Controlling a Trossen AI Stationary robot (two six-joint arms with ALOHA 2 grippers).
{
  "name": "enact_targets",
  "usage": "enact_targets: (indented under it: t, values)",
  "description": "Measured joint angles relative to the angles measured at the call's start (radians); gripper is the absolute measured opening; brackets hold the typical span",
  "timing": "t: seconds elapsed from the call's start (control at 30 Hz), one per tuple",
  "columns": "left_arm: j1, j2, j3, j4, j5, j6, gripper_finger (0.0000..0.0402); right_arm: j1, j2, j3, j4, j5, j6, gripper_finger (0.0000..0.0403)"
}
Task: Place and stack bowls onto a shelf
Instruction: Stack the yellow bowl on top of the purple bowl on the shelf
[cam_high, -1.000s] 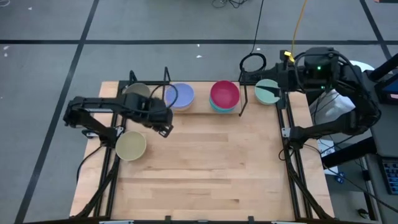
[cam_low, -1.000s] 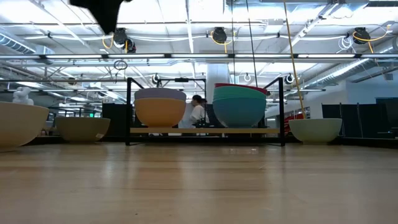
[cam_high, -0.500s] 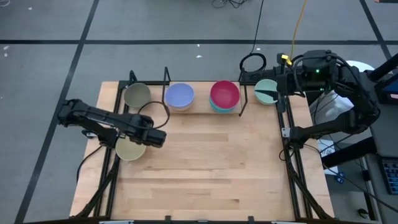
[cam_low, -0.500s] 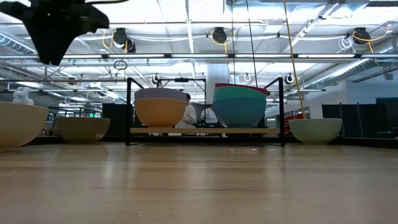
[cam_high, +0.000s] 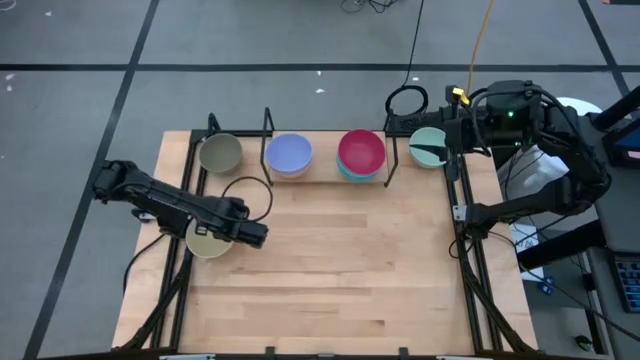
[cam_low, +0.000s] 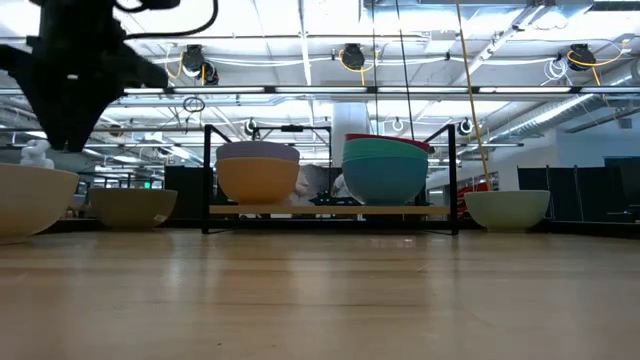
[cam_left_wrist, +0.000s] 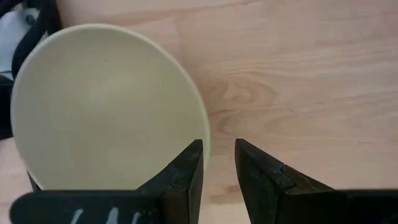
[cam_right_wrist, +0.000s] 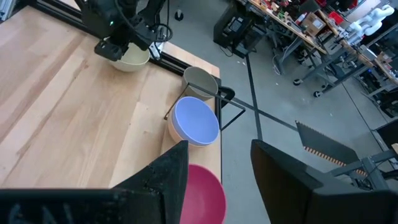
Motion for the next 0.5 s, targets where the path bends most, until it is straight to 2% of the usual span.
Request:
enact_targets:
  t: [0.13, 0.27, 0.5]
  values:
    - [-0.01, 0.0, -0.059, 0.013, 0.0, -0.037, 0.0099, 0.0, 0.0, 0.0, 0.0, 0.0, -0.001, 0.0169]
    - [-0.017, 0.0, -0.116, 0.093, 0.012, -0.065, 0.0099, 0.0, 0.0, 0.0, 0.0, 0.0, -0.002, 0.0169]
    - [-0.019, 0.0, -0.186, 0.208, 0.013, -0.027, 0.0099, 0.0, 0.0, 0.0, 0.001, 0.0, -0.025, 0.0169]
